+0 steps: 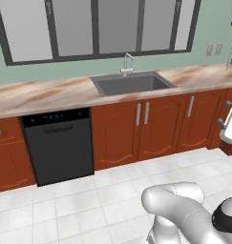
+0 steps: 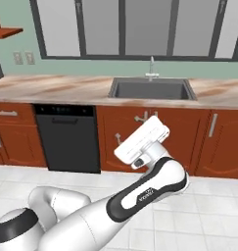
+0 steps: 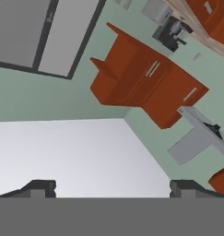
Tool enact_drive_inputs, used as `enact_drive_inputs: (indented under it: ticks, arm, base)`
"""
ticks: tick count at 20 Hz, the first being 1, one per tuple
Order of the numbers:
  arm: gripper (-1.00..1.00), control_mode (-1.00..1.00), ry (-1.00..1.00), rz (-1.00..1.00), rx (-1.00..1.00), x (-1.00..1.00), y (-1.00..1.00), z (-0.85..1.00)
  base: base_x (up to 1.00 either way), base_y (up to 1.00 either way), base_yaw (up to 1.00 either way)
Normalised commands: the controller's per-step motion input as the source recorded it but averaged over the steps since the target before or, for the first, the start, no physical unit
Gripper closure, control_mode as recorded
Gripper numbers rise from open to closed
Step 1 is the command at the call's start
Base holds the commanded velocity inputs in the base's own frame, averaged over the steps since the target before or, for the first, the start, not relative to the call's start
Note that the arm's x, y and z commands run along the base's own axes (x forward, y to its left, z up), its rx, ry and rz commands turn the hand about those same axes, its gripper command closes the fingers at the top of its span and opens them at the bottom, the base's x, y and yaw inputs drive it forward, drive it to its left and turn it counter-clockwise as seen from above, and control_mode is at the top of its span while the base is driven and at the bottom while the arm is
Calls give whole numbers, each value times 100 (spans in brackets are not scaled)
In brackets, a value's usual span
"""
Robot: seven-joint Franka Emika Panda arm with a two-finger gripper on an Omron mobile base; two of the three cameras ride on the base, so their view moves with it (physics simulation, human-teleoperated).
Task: Retrieve the wine glasses from the counter and place one next to each plate.
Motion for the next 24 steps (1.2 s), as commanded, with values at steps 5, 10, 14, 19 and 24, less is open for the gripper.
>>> enact_drive_inputs:
  ticks: [5,10,14,19,24]
  arm:
    - [-100,100,0,0,0,0,0,0]
    - [-100,100,0,0,0,0,0,0]
    - [-100,100,0,0,0,0,0,0]
    - [-100,100,0,0,0,0,0,0]
    - [-100,100,0,0,0,0,0,0]
  base:
    - [100,-72,9]
    - [97,100,-10]
    - [67,100,-13]
    - [32,100,-12]
    - [-68,100,-18]
